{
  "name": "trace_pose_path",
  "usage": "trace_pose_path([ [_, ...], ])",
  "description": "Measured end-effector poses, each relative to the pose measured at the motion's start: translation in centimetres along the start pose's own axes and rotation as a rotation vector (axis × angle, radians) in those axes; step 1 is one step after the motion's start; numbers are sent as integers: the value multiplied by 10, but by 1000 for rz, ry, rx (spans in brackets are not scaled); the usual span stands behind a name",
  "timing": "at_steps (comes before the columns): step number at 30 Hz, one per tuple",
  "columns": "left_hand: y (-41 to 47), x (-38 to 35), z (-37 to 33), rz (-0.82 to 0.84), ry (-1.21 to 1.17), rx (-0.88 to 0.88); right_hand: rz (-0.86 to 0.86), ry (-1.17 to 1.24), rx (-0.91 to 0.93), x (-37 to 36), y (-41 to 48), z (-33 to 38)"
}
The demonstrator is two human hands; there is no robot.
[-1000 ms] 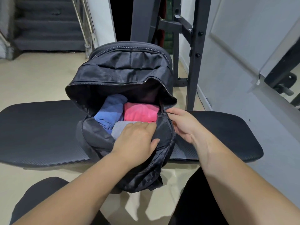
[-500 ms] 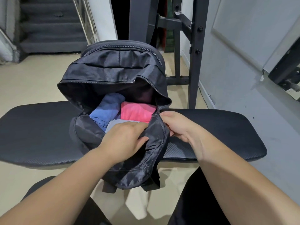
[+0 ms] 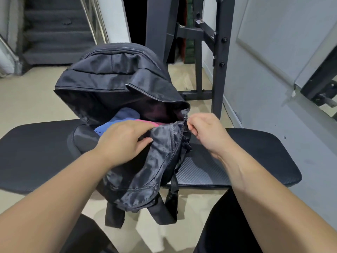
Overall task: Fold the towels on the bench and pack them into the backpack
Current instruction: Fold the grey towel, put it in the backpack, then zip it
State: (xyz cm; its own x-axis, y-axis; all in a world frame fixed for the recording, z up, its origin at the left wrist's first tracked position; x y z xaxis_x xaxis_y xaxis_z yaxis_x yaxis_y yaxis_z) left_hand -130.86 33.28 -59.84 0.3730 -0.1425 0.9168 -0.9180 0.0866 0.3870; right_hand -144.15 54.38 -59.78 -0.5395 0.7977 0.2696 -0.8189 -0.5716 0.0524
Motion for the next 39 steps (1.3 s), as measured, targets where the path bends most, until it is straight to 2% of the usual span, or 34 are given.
trace_pose_path([
  [4, 0, 15, -2, -147, -47, 31, 1, -9, 77, -13, -1, 16],
  [7, 7, 23, -32, -346, -44, 37, 25, -125, 98, -21, 1, 21],
  [9, 17, 25, -50, -393, -35, 72, 65, -138, 91, -24, 2, 24],
  [12, 31, 20, -68, -187, 35, 174, 157, -53, 13, -28, 0, 21],
  [14, 33, 12, -74, -110, 84, 214, 172, -35, -39, -30, -3, 14],
  [20, 33, -5, -83, -88, 94, 192, 210, -79, 8, -23, -13, -8],
  [26, 34, -6, -79, -89, -118, 322, 291, 121, 22, -23, -22, -20],
  [28, 32, -5, -82, -92, -191, 371, 253, 51, 81, -17, -22, -19],
  [31, 28, -3, -82, -108, -320, 535, 111, -131, 175, -10, -22, -21],
  [35, 25, 1, -83, -129, -381, 693, -28, -311, 274, -16, -27, -31],
  [37, 22, 2, -83, -103, -401, 730, -47, -368, 309, -22, -28, -33],
  [39, 22, 5, -80, -7, -389, 755, -62, -479, 396, -28, -28, -33],
])
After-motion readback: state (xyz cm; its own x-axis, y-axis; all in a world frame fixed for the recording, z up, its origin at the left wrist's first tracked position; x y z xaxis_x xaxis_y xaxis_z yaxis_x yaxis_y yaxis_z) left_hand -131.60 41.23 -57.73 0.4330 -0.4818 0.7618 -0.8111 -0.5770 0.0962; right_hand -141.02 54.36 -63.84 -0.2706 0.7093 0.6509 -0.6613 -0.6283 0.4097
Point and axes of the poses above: each hand's wrist, its own y-axis towards the middle knuckle, its own x-axis out of the back of the hand, z = x × y, the point moved 1 cm from there along y, towards the middle knuckle, and after that the axes turned 1 degree about -x, right-handed, at the moved point
